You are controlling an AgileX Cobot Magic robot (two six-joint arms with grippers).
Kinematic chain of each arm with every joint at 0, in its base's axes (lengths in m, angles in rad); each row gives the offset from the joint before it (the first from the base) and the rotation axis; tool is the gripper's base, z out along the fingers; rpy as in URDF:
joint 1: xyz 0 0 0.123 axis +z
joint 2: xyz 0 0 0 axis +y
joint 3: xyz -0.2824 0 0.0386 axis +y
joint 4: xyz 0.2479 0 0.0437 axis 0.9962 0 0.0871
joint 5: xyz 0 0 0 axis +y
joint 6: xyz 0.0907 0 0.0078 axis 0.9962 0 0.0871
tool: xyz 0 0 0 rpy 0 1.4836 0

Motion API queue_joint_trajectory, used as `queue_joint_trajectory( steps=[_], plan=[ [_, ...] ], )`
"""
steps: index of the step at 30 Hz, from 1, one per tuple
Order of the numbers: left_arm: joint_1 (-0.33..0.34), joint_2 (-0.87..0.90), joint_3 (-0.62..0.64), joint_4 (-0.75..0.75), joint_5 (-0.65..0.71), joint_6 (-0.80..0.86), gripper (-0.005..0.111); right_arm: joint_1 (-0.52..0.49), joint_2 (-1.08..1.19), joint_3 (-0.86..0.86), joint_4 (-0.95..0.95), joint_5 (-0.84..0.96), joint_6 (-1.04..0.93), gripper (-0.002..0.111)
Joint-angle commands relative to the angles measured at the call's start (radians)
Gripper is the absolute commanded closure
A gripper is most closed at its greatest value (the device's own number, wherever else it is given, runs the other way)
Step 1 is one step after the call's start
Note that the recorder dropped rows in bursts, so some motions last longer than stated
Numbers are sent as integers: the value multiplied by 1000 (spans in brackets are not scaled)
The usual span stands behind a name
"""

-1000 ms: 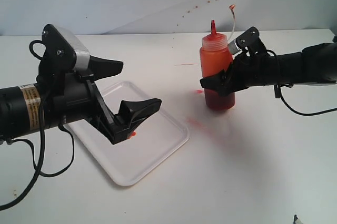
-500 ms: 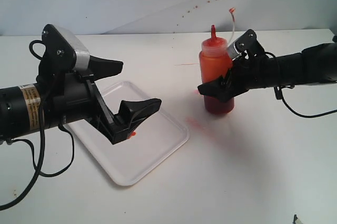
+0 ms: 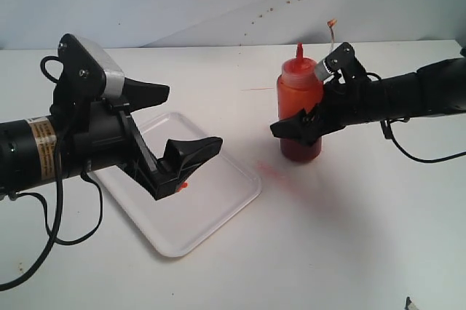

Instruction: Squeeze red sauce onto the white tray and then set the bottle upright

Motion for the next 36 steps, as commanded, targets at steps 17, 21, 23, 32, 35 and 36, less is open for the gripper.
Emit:
queue_joint_trajectory(
  steps=[17,21,23,32,35,36],
  plan=[
    [-3,-6,-5,-13,6,-2,3,-1,-164,-4,-327,30,496,3],
    [-3,-6,-5,-13,6,-2,3,-1,-194,4,-342,46,542,3],
    [-3,-6,-5,-13,6,-2,3,-1,-211,4,-350,48,573,3],
    [-3,-6,-5,-13,6,-2,3,-1,-289,7,-363,32,643,3],
    [-3,-6,-5,-13,6,-2,3,-1,-323,7,-388,0,681,3],
    [-3,-6,-5,-13,6,-2,3,-1,-334,7,-402,-9,700,3]
  ],
)
